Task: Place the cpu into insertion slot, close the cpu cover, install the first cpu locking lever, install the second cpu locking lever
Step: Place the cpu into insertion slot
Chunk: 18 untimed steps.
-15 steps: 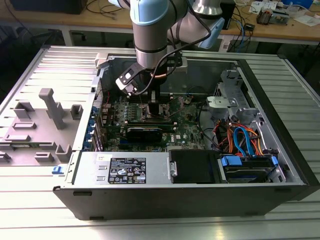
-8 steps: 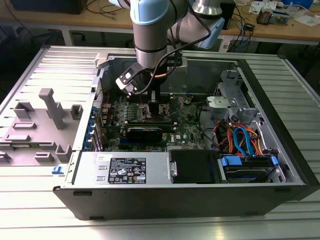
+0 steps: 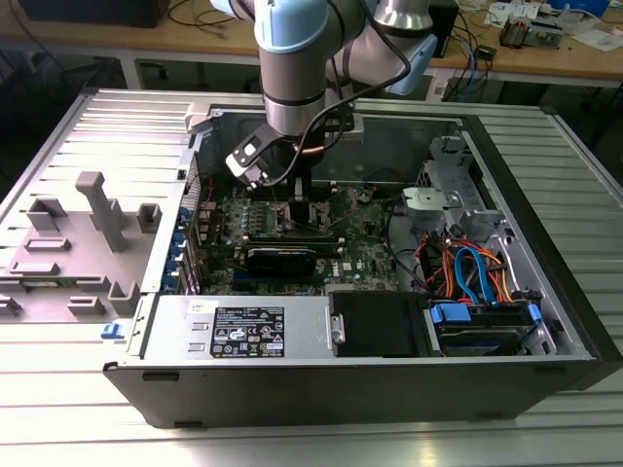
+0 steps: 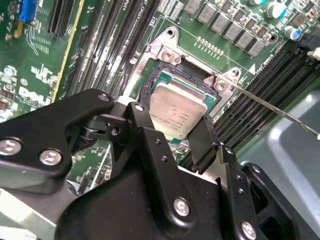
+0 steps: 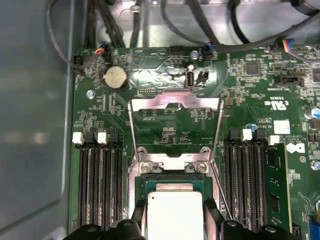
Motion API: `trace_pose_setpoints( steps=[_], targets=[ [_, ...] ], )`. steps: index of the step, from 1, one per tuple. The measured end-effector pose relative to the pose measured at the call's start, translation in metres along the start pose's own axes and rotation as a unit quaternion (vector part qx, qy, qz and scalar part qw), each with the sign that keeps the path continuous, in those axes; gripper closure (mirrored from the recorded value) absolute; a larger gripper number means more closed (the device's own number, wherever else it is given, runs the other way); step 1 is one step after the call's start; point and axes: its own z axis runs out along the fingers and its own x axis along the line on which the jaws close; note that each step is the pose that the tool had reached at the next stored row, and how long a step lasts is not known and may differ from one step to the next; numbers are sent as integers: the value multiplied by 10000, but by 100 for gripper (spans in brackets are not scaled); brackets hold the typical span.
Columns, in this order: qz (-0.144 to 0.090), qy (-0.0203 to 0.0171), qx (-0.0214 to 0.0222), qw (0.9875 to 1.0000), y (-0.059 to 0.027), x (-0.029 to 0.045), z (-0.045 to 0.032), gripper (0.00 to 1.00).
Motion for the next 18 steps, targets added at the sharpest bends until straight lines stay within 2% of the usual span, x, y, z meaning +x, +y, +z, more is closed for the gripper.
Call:
trace_pose_setpoints(
  steps=[8, 13, 18],
  targets=[
    [-4, 1, 2, 10000, -5, -1, 60, 45],
    [133, -10, 6, 9999, 0, -1, 71, 45],
    [147, -13, 10, 9999, 2, -2, 80, 45]
  ],
)
